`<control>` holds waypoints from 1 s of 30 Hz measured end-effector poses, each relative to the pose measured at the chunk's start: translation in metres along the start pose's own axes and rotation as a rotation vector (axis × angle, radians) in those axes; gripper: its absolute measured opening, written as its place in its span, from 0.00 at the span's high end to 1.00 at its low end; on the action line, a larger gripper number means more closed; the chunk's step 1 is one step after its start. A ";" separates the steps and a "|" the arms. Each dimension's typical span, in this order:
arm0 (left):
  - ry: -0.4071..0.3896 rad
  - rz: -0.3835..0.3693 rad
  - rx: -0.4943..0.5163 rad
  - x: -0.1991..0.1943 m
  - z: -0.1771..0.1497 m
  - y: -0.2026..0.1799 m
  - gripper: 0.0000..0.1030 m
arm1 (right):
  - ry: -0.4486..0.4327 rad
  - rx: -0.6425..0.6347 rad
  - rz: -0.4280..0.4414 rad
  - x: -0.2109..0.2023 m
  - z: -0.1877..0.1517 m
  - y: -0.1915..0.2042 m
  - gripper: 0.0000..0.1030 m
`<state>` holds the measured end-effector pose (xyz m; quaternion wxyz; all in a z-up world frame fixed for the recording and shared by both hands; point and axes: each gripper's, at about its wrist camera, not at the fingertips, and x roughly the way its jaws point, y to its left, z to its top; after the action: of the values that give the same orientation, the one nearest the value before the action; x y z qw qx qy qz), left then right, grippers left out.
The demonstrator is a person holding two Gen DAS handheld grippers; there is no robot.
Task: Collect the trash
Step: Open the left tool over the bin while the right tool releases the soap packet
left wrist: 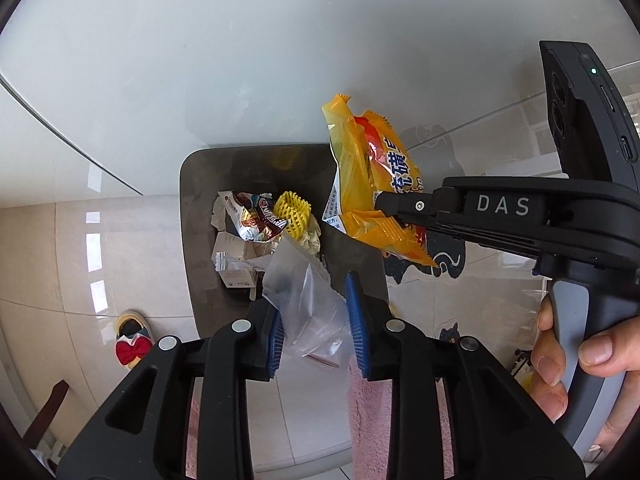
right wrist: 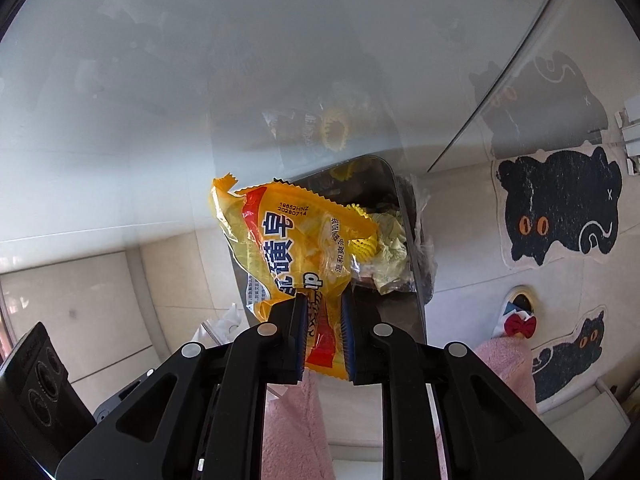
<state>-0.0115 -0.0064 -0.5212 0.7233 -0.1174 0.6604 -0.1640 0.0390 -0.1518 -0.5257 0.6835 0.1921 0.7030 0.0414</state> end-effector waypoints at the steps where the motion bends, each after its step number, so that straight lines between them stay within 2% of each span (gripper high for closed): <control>1: 0.001 0.003 0.002 0.000 0.000 0.000 0.73 | -0.002 -0.004 -0.005 0.000 0.000 0.001 0.81; 2: 0.000 0.006 0.006 0.001 0.000 0.000 0.72 | -0.004 -0.004 -0.006 -0.001 0.001 0.001 0.78; 4: 0.000 0.010 0.013 0.000 0.000 -0.001 0.67 | -0.010 0.008 0.001 -0.002 0.002 0.000 0.62; 5: -0.001 0.012 0.016 -0.001 0.000 -0.002 0.65 | -0.013 0.014 0.005 -0.003 0.003 -0.001 0.47; 6: -0.002 0.012 0.018 -0.001 0.000 -0.001 0.60 | -0.014 0.017 0.007 -0.004 0.004 -0.001 0.45; 9: -0.008 0.013 0.016 -0.006 0.000 -0.001 0.53 | -0.021 0.016 0.005 -0.007 0.005 -0.001 0.44; 11: -0.014 0.014 0.015 -0.008 0.000 0.000 0.46 | -0.024 0.027 0.017 -0.009 0.006 -0.002 0.39; 14: -0.021 0.026 0.019 -0.011 0.000 0.000 0.35 | -0.031 0.033 0.021 -0.014 0.008 0.000 0.38; 16: -0.025 0.040 0.023 -0.015 0.000 0.000 0.25 | -0.043 0.041 0.031 -0.018 0.008 0.001 0.27; 18: -0.029 0.046 0.023 -0.018 0.000 0.000 0.20 | -0.049 0.042 0.037 -0.023 0.008 0.002 0.25; 25: -0.042 0.067 0.019 -0.031 0.003 -0.001 0.12 | -0.052 0.065 0.059 -0.040 0.003 -0.003 0.24; 30: -0.069 0.056 0.018 -0.059 -0.002 0.001 0.09 | -0.081 0.057 0.086 -0.078 -0.010 -0.004 0.21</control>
<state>-0.0178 0.0176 -0.4681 0.7508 -0.0979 0.6368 -0.1452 0.0274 -0.1787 -0.4527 0.7032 0.2429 0.6668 0.0430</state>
